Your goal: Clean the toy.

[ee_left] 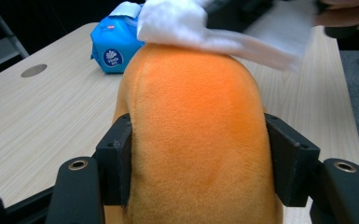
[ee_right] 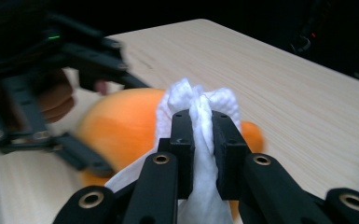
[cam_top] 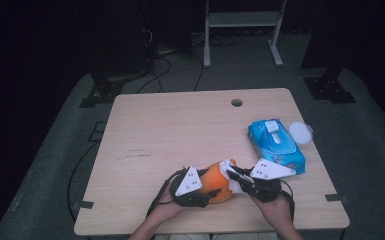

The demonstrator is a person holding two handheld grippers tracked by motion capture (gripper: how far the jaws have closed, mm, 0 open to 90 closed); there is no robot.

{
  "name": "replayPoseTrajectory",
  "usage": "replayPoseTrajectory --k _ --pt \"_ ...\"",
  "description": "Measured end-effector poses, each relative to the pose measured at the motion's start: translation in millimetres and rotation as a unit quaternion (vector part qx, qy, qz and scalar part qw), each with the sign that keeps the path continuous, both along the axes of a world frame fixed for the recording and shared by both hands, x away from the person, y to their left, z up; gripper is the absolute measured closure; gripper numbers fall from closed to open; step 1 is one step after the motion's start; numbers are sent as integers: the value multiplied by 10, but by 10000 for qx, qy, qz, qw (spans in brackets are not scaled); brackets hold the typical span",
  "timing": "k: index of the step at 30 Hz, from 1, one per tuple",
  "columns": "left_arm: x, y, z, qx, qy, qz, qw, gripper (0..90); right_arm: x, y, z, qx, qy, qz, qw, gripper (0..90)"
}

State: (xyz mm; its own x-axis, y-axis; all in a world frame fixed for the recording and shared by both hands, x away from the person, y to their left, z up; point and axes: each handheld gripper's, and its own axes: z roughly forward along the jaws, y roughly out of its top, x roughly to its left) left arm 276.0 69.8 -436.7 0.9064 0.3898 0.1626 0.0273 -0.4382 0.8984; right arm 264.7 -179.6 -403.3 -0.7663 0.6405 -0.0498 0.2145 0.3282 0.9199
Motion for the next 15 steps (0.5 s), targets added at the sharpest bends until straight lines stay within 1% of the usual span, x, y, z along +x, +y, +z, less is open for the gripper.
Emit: replayPoseTrajectory --k 2,3,4,5,6,7,8,9,10,11,12,13,14,15 --pt "7 -17 0 -21 58 -42 10000 348 61 -67 -27 45 155 -96 9998 796" --pt "19 -18 4 -43 150 -41 9999 318 69 -83 -41 -11 156 -107 9998 796" --pt "36 -10 8 -136 287 -25 9995 275 64 -79 -50 -82 150 -94 9998 797" --pt "57 14 16 -268 422 -9 9987 219 58 -76 -59 -167 128 -90 9997 797" --pt "74 35 22 -382 547 25 9978 186 55 -80 -69 -191 133 -91 9997 797" --pt "104 66 29 -502 739 124 9959 154 54 -88 -75 -179 162 -81 9997 797" --pt "124 79 28 -524 850 195 9948 109 57 -102 -84 -175 189 -74 9996 797" --pt "152 97 15 -532 1007 193 9933 107 55 -111 -84 -160 201 -64 9996 796" --pt "161 104 4 -507 1061 180 9929 128 42 -114 -75 -83 256 -4 9996 796" --pt "160 103 -9 -490 1071 189 9929 164 30 -106 -66 -59 252 47 9997 796" --pt "150 101 -11 -457 1023 176 9935 203 4 -80 -50 -78 208 102 9997 796" --pt "140 99 -4 -423 982 146 9942 241 -24 -40 -29 -170 111 147 9997 796" --pt "119 90 5 -368 879 138 9954 266 -32 -23 -19 -215 52 144 9997 797" --pt "104 81 9 -341 839 131 9958 283 -27 -21 -10 -252 8 66 9997 797"
